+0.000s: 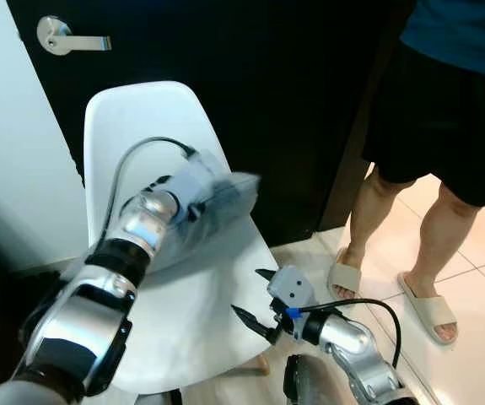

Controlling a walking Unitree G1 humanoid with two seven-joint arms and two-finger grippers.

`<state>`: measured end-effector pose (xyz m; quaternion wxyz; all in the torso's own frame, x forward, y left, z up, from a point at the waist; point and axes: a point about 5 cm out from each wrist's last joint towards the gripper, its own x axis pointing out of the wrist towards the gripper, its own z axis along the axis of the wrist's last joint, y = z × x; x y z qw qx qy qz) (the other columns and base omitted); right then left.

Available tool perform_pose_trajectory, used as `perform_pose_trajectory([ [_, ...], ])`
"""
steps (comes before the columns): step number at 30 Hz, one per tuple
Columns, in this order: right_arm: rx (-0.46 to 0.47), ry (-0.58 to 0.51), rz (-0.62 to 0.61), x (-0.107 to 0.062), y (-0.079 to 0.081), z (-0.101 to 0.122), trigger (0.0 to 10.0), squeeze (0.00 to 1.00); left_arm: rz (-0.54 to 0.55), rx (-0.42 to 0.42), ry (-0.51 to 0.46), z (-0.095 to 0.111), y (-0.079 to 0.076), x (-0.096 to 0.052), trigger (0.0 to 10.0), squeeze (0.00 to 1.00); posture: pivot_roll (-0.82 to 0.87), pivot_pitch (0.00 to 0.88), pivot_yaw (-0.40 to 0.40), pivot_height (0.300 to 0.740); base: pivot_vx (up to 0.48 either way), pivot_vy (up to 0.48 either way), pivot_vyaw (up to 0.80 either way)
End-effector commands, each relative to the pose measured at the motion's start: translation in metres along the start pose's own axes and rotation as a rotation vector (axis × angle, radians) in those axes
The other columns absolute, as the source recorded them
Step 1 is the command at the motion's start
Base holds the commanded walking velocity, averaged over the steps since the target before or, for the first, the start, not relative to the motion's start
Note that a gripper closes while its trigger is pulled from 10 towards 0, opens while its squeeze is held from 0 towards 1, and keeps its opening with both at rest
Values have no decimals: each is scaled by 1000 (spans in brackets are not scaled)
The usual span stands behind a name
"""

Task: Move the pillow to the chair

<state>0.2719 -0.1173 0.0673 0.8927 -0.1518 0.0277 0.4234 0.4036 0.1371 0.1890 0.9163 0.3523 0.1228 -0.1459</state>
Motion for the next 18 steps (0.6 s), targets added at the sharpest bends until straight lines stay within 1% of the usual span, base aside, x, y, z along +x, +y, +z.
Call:
perform_pose_trajectory([
  [1, 0, 1, 2, 1, 2, -1, 10000, 0, -46, -360, 4, -6, 2, -2, 10000, 0, 51, 40, -1, 592, 0, 0, 0],
  [2, -1, 3, -2, 0, 1, -1, 10000, 0, 127, -10, 67, -19, 21, -6, 10000, 0, 52, 42, -2, 592, 0, 0, 0],
  [3, -2, 4, -2, 0, 1, -1, 10000, 0, 85, -51, 81, -26, 21, -7, 10000, 0, 56, 41, -4, 592, 0, 0, 0],
  [4, -1, 5, -2, 0, 1, -2, 10000, 0, -31, -419, 66, -26, 14, -7, 10000, 0, 58, 40, -5, 592, 0, 0, 0],
  [5, -1, 5, -2, 0, 1, -2, 10000, 0, -31, -419, 66, -26, 14, -7, 10000, 0, 58, 40, -5, 592, 0, 0, 0],
  [6, -2, 7, 2, 0, 2, -2, 10000, 0, -14, -286, 107, -37, 13, -7, 10000, 0, 52, 43, -5, 592, 0, 0, 0],
  [7, -2, 7, 2, 0, 2, -2, 10000, 0, -14, -286, 107, -37, 13, -7, 10000, 0, 52, 43, -5, 592, 0, 0, 0],
  [8, -6, 9, 5, 0, 2, -2, 10000, 0, 66, 76, 148, -43, 18, -7, 10000, 0, 60, 43, -7, 592, 0, 0, 0],
  [9, -6, 9, 6, 0, 2, -2, 10000, 0, 22, -42, 138, -45, 12, -7, 10000, 0, 60, 43, -8, 592, 0, 0, 0],
  [10, -6, 9, 5, 0, 2, -2, 10000, 0, -23, -232, 107, -43, 9, -7, 10000, 0, 54, 45, -7, 592, 0, 0, 0],
  [11, -8, 9, 5, -1, 1, -2, 10000, 0, 2, -102, 101, -43, 8, -7, 10000, 0, 53, 47, -8, 592, 0, 0, 0],
  [12, -10, 10, 5, -1, 1, -2, 10000, 0, 4, 34, 90, -44, 6, -7, 10000, 0, 55, 47, -9, 592, 0, 0, 0],
  [13, -6, 7, 0, -1, 0, -1, 10000, 0, -17, -133, 61, -39, 3, -6, 10000, 0, 56, 49, -8, 592, 0, 0, 0],
  [14, -4, 5, -3, 0, 0, -1, 10000, 0, -54, -356, 26, -34, -1, -6, 10000, 0, 49, 50, -5, 592, 0, 0, 0],
  [15, -8, 4, -2, 1, 0, 0, 10000, 0, -67, -436, -5, -33, -2, -7, 10000, 0, 43, 51, -3, 592, 0, 0, 0],
  [16, -12, 4, -2, 1, 0, 0, 10000, 0, -63, -453, -19, -33, -1, -8, 10000, 0, 43, 51, -3, 592, 0, 0, 0],
  [17, -10, 2, -4, 1, 0, 1, 10000, 0, -14, -272, -38, -35, 1, -10, 10000, 0, 48, 50, -6, 592, 0, 0, 0],
  [18, -9, 0, -7, 1, 0, 1, 10000, 0, 13, -233, -59, -37, 0, -12, 10000, 0, 47, 51, -6, 592, 0, 0, 0],
])
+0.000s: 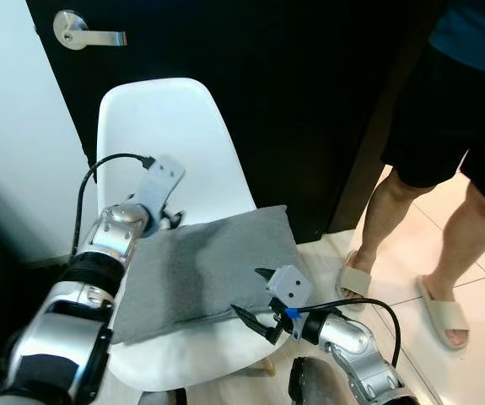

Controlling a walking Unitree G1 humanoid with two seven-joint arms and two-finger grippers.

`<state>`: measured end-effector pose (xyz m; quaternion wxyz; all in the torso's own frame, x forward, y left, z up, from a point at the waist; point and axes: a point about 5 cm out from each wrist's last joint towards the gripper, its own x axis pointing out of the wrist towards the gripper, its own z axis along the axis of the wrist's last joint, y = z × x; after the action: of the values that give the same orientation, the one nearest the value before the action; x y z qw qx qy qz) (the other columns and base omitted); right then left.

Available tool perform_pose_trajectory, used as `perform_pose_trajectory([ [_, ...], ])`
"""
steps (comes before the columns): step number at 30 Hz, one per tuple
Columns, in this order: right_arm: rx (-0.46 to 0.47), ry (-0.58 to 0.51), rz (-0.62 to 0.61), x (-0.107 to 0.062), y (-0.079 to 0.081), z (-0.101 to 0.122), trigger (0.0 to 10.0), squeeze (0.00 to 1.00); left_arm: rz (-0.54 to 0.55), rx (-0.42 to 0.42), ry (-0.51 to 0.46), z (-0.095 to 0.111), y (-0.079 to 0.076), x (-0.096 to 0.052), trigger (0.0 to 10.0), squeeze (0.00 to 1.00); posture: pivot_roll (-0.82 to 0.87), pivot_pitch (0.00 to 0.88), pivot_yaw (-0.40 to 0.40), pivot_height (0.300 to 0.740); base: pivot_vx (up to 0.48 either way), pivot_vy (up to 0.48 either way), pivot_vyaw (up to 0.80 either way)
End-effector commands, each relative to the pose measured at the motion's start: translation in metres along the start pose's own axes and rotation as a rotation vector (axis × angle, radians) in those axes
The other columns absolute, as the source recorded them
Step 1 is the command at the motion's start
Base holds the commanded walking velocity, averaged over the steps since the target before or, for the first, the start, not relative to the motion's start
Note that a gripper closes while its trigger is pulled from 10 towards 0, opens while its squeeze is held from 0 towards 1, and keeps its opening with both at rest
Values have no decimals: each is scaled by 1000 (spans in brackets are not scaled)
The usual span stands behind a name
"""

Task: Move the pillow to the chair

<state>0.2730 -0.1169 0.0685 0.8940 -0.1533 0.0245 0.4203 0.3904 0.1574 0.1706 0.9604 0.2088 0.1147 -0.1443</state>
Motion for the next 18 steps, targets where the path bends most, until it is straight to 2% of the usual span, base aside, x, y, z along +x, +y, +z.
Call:
perform_pose_trajectory([
  [1, -2, 2, -2, 0, 1, 0, 10000, 0, 43, 24, -20, -8, 3, -5, 10000, 0, 43, 52, -3, 592, 0, 0, 0],
  [2, -5, 1, -6, 0, 2, 0, 10000, 0, 72, -7, -53, -6, 5, -8, 10000, 0, 40, 52, -1, 592, 0, 0, 0],
  [4, -18, -6, -34, -1, 1, 0, 10000, 0, 157, -7, -178, 3, 12, -16, 10000, 0, 43, 52, -4, 592, 0, 0, 0],
  [5, -18, -6, -34, -1, 1, 0, 10000, 0, 157, -7, -178, 3, 12, -16, 10000, 0, 43, 52, -4, 592, 0, 0, 0],
  [7, -18, -14, -170, 0, -9, 1, 10000, 0, 216, -115, -299, 9, 13, -26, 10000, 0, 48, 51, -8, 592, 0, 0, 0],
  [8, -18, -14, -170, 0, -9, 1, 10000, 0, 216, -115, -299, 9, 13, -26, 10000, 0, 48, 51, -8, 592, 0, 0, 0],
  [9, 44, -31, -405, 1, -30, 4, 10000, 0, 291, -271, -330, 1, 13, -36, 10000, 0, 52, 45, -10, 592, 0, 0, 0],
  [10, 44, -31, -405, 1, -30, 4, 10000, 0, 291, -271, -330, 1, 13, -36, 10000, 0, 52, 45, -10, 592, 0, 0, 0],
  [12, 122, -60, -553, -1, -44, 8, 10000, 0, 353, -367, -321, -9, 13, -43, 10000, 0, 52, 40, -10, 592, 0, 0, 0],
  [13, 164, -71, -619, -2, -52, 9, 10000, 0, 387, -444, -296, -16, 12, -45, 10000, 0, 53, 37, -10, 592, 0, 0, 0],
  [14, 164, -71, -619, -2, -52, 9, 10000, 0, 387, -444, -296, -16, 12, -45, 10000, 0, 53, 37, -10, 592, 0, 0, 0],
  [15, 186, -76, -668, -4, -58, 11, 10000, 0, 431, -462, -270, -23, 11, -49, 10000, 0, 53, 35, -10, 592, 0, 0, 0],
  [17, 187, -78, -712, -4, -64, 14, 10000, 0, 466, -383, -286, -27, 7, -56, 10000, 0, 52, 35, -10, 592, 0, 0, 0],
  [18, 187, -78, -712, -4, -64, 14, 10000, 0, 466, -383, -286, -27, 7, -56, 10000, 0, 52, 35, -10, 592, 0, 0, 0],
])
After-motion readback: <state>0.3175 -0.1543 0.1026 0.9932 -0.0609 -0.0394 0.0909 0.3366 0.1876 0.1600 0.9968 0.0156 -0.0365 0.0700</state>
